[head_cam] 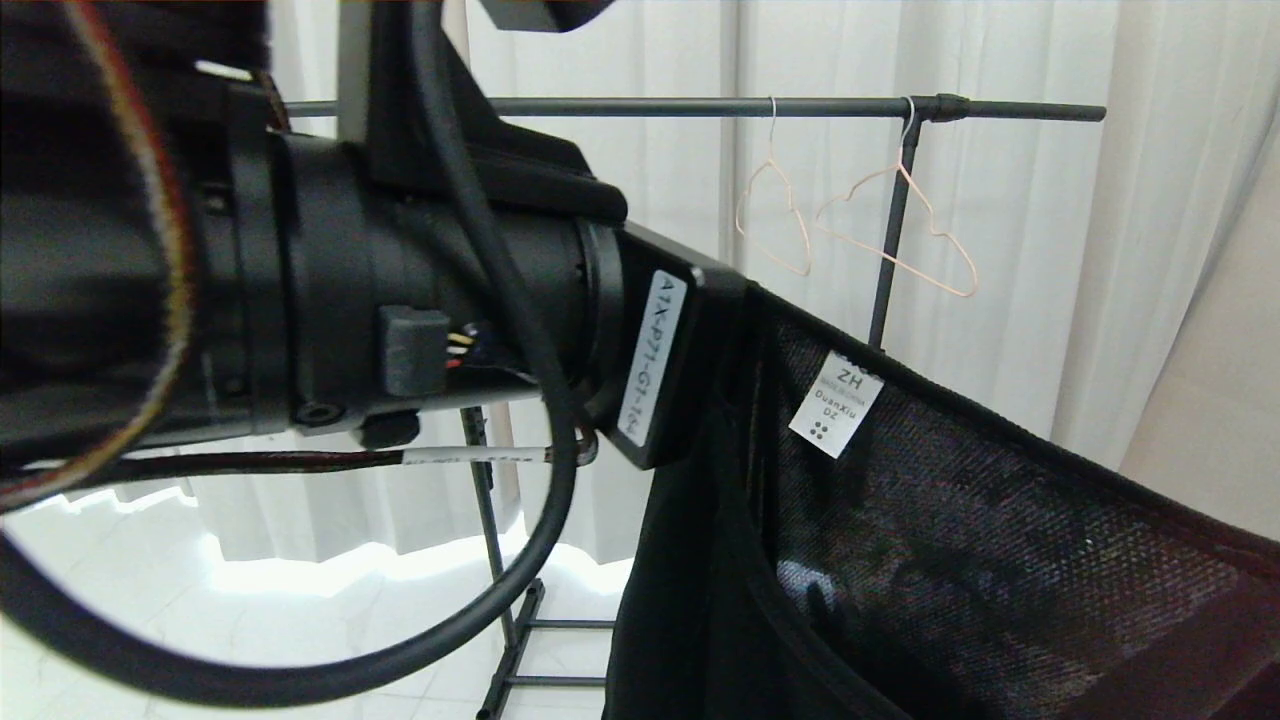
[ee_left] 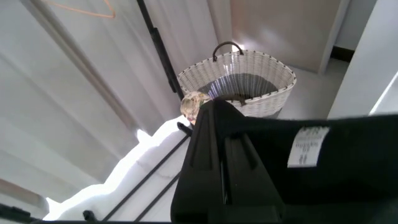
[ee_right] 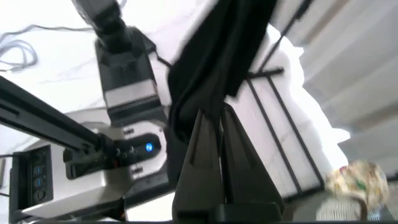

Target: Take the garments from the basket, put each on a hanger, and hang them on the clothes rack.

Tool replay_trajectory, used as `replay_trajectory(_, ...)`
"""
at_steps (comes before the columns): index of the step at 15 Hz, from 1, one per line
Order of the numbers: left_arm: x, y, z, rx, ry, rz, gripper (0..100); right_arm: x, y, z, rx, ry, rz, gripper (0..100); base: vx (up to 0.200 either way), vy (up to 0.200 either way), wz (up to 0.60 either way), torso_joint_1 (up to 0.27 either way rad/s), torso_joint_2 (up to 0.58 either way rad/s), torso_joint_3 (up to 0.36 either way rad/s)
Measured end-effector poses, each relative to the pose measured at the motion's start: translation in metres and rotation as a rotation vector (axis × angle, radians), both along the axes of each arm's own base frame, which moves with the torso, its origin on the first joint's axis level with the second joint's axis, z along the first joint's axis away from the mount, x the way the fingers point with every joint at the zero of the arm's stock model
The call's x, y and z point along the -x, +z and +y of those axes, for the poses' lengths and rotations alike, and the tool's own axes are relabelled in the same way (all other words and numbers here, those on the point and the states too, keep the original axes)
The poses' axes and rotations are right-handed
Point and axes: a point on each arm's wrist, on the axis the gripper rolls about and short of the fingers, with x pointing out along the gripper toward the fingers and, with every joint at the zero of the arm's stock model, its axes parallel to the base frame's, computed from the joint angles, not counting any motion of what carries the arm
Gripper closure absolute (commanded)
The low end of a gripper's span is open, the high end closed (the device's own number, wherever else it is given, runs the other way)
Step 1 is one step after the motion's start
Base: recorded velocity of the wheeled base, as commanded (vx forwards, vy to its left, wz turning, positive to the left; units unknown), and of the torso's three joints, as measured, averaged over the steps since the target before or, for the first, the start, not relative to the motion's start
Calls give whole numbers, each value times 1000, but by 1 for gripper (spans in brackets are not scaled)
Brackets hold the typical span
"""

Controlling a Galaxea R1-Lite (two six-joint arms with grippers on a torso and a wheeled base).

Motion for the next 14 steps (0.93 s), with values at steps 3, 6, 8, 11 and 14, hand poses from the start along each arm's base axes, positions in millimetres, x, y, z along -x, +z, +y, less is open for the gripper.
replay_trajectory(3, -9, -2, -11, -7, 0, 6, 100, -3, 1, 10, -25, 22, -15, 100, 0, 0, 0, 0, 0, 0)
replay_trajectory(6, -9, -3, -9, -20, 6, 16, 100, -5, 0, 13, -13, 15, -15, 100, 0, 0, 0, 0, 0, 0)
replay_trajectory(8, -1, -8, 6, -95, 13, 71, 100, -10, -3, 13, 22, -93, -47, 100, 0, 0, 0, 0, 0, 0)
replay_trajectory(11, 19, -3, 33, -83, 49, 176, 100, -23, -5, 9, 40, -213, -59, 100, 0, 0, 0, 0, 0, 0)
replay_trajectory(14, 41, 3, 54, -14, 49, 227, 100, -46, 4, 14, -51, -318, -123, 100, 0, 0, 0, 0, 0, 0)
